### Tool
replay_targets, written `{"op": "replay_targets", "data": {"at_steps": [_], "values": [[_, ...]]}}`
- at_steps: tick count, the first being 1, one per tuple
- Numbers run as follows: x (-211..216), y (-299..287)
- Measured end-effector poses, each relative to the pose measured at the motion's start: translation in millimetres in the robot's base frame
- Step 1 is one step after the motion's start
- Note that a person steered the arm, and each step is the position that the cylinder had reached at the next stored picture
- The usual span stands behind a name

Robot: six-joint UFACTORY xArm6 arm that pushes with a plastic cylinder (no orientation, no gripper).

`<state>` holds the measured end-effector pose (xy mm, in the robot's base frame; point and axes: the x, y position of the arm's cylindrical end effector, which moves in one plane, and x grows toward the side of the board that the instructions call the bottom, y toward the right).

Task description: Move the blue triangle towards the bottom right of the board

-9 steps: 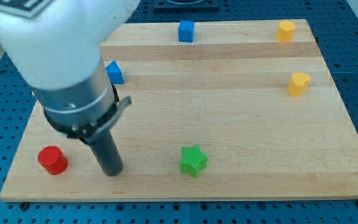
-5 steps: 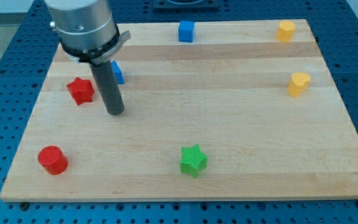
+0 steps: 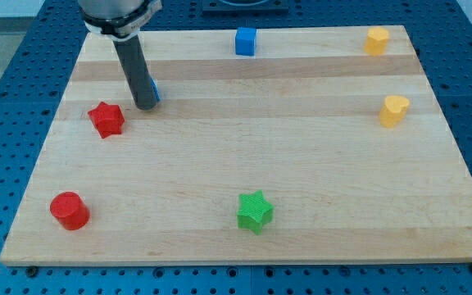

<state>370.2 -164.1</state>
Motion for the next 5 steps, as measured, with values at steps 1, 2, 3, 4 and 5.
{"op": "replay_targets", "data": {"at_steps": [1, 2, 3, 4, 5], "values": [[-9, -12], [-14, -25], [-24, -45], [-35, -59], [-47, -61]]}}
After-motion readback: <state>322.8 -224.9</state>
